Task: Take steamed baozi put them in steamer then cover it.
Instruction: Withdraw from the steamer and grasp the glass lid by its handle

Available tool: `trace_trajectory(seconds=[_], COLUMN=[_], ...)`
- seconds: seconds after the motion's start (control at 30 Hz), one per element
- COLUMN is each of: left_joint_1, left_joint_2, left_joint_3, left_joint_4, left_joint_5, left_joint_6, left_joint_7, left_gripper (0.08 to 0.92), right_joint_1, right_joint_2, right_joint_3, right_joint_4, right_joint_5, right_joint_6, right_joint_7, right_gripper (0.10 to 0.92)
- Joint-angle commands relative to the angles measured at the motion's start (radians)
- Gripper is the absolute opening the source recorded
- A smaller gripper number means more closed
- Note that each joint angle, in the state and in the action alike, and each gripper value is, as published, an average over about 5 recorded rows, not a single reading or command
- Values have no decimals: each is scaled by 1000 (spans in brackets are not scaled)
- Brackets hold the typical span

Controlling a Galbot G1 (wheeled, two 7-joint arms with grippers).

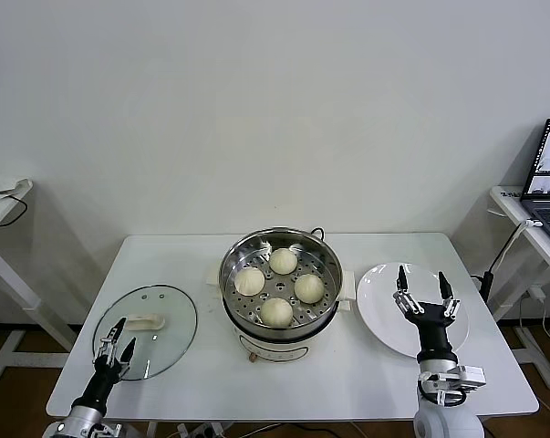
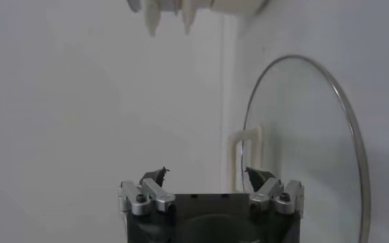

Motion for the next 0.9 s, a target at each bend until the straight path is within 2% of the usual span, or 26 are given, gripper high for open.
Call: trace_trajectory(seconds=[0.03, 0.9], left_joint_1=[-69, -193], left_joint_2=[0, -20], left_joint_3=[6, 36], left_joint_4=[59, 146], left_joint_5=[55, 101], left_joint_6=[23, 64], left_joint_7=[-19, -9], left_gripper=[823, 823], right_joint_1=[0, 7], right_joint_2=[0, -5], right_joint_3=[3, 3], right_joint_4=[-5, -32], right_joint_5=[-1, -15], right_joint_6=[1, 15], right_joint_7=[-1, -6], right_gripper=[823, 823])
